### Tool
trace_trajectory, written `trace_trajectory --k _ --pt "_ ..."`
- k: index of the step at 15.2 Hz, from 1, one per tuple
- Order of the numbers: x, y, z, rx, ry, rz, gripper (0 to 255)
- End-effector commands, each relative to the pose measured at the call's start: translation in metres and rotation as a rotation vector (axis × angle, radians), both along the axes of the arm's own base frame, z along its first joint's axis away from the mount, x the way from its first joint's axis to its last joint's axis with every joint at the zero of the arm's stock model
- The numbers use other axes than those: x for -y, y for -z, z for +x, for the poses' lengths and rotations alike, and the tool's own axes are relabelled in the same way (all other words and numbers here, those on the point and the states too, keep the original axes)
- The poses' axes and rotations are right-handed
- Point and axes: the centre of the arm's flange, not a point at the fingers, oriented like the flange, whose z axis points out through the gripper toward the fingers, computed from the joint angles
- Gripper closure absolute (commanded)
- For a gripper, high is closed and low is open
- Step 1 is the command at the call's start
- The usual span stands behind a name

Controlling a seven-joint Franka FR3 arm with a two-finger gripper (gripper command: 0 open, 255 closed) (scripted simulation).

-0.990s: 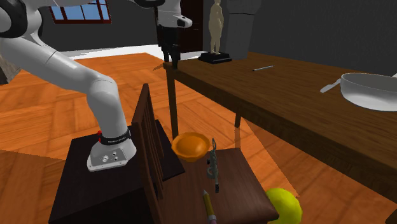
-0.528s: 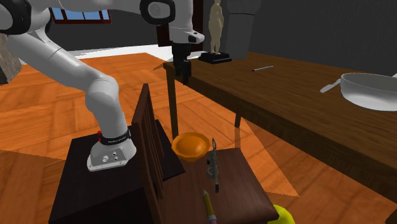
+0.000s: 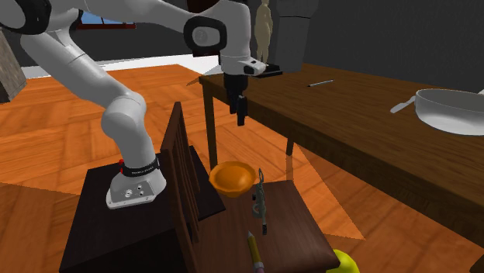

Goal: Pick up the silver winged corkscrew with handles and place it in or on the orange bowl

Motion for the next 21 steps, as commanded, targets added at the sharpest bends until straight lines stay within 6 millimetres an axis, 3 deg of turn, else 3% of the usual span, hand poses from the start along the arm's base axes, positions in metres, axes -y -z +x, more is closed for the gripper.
trace_trajectory --k 1,13,21 --pt "0.022 0.018 0.000 0.006 0.030 -0.012 0" --pt "0.150 0.095 0.000 0.035 0.205 -0.071 0" --pt "0.157 0.135 0.002 0.036 0.214 -0.074 0"
